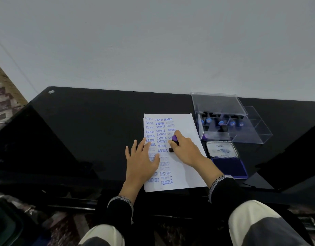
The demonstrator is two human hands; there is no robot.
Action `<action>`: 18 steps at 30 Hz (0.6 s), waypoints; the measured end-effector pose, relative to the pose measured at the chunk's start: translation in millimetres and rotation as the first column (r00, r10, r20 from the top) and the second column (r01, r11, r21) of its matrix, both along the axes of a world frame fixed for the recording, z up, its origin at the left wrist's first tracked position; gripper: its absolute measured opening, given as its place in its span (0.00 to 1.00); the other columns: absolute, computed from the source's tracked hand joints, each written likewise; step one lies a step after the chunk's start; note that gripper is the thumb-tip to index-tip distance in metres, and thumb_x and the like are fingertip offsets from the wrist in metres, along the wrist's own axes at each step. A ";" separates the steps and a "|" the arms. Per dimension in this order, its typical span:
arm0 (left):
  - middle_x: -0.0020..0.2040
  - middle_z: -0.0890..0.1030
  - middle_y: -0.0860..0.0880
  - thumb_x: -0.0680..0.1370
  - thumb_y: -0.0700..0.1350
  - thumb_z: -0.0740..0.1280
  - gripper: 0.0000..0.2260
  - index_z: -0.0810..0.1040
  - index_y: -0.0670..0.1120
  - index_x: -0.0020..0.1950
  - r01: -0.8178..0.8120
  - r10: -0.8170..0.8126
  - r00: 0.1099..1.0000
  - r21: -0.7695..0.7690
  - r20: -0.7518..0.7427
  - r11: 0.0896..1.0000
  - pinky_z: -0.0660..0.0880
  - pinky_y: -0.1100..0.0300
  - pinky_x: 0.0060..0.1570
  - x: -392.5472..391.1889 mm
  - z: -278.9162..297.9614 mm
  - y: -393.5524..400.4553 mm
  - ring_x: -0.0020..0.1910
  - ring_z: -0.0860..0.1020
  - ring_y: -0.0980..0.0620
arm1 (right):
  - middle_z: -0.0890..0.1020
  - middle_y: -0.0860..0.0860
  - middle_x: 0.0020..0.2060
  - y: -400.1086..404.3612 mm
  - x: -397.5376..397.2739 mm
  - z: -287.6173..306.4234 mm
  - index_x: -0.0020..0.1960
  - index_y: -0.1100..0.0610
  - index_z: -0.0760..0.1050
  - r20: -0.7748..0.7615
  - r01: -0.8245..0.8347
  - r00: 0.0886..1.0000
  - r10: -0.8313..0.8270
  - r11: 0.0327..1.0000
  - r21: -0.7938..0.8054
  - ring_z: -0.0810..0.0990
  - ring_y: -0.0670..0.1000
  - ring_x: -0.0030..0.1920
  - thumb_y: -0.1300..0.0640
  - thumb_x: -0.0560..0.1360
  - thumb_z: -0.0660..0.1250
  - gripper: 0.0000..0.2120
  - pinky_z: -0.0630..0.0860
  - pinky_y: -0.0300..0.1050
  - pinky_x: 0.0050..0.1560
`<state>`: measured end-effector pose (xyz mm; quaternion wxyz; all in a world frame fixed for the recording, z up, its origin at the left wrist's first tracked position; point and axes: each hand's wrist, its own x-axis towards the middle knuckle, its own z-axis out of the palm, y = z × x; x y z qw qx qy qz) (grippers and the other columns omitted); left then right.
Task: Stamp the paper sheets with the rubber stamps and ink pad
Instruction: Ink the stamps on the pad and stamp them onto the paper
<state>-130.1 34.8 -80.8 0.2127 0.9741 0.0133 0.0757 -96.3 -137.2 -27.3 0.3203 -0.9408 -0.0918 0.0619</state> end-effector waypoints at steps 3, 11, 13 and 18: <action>0.78 0.59 0.53 0.79 0.61 0.60 0.27 0.64 0.52 0.75 0.001 -0.001 1.000 0.008 -0.012 1.000 0.41 0.44 0.75 0.4 0.5 -0.2 0.78 0.52 0.48 | 0.72 0.47 0.36 -0.3 -1.0 -0.1 0.49 0.53 0.60 0.010 -0.004 1.000 0.004 1.000 0.000 0.69 0.49 0.34 0.51 0.81 0.56 0.07 0.64 0.43 0.32; 0.78 0.60 0.52 0.79 0.60 0.60 0.27 0.64 0.51 0.75 0.010 -0.010 1.000 0.002 -0.001 1.000 0.42 0.43 0.75 -1.1 2.0 -0.2 0.78 0.52 0.47 | 0.74 0.50 0.36 0.8 -18.1 -13.3 0.50 0.52 0.58 0.155 0.037 0.988 -0.027 0.997 -0.061 0.71 0.55 0.35 0.51 0.81 0.56 0.08 0.64 0.46 0.34; 0.78 0.60 0.52 0.79 0.59 0.60 0.27 0.64 0.50 0.75 0.009 -0.009 1.000 -0.003 0.001 1.000 0.42 0.43 0.75 -1.9 2.7 -0.4 0.78 0.52 0.47 | 0.74 0.50 0.37 0.7 -18.7 -14.1 0.50 0.52 0.57 0.157 0.039 0.987 -0.029 0.997 -0.060 0.71 0.55 0.35 0.51 0.81 0.56 0.08 0.64 0.46 0.34; 0.78 0.59 0.53 0.79 0.60 0.59 0.27 0.64 0.51 0.75 0.006 -0.006 1.000 0.007 -0.017 1.000 0.41 0.44 0.75 -1.4 3.1 -0.3 0.78 0.51 0.47 | 0.74 0.49 0.37 0.8 -10.6 -8.7 0.50 0.51 0.58 0.125 0.025 0.992 -0.016 0.997 -0.075 0.71 0.51 0.34 0.50 0.81 0.56 0.07 0.62 0.44 0.31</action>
